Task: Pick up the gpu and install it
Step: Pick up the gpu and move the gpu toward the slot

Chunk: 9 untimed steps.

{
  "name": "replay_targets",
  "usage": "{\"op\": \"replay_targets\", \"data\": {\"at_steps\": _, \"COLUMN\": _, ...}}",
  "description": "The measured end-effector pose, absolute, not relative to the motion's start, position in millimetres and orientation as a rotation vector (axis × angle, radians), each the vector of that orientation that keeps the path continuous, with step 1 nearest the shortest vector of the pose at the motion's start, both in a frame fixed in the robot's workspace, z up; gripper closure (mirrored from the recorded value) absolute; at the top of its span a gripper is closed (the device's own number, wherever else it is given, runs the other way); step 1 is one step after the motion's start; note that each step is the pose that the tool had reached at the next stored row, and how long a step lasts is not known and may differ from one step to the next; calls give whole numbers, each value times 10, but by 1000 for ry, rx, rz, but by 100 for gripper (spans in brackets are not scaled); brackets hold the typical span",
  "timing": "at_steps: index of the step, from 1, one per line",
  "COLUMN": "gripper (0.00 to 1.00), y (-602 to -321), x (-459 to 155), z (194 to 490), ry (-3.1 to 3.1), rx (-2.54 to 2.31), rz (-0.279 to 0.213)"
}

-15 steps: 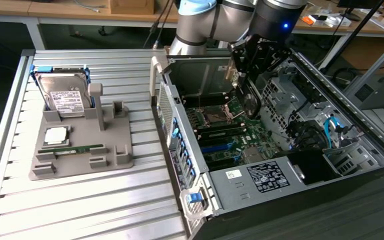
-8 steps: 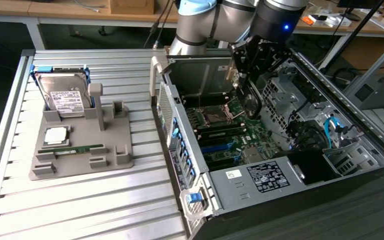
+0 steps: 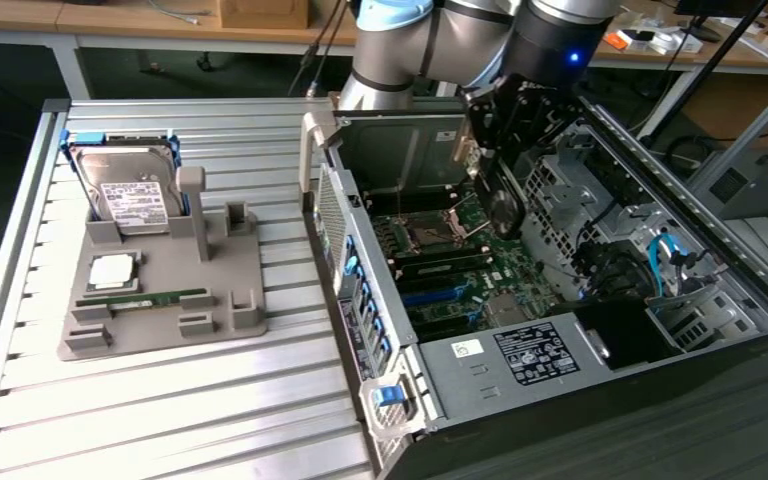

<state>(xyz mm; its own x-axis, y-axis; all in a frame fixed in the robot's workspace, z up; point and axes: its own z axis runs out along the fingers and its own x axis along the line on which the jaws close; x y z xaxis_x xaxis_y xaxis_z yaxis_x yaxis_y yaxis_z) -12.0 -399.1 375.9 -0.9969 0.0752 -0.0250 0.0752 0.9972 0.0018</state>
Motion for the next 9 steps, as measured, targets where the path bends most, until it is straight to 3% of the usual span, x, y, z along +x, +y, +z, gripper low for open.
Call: {"op": "replay_targets", "data": {"at_steps": 9, "gripper": 73, "y": -3991, "x": -93, "z": 3738, "ry": 3114, "rx": 117, "rz": 0}}
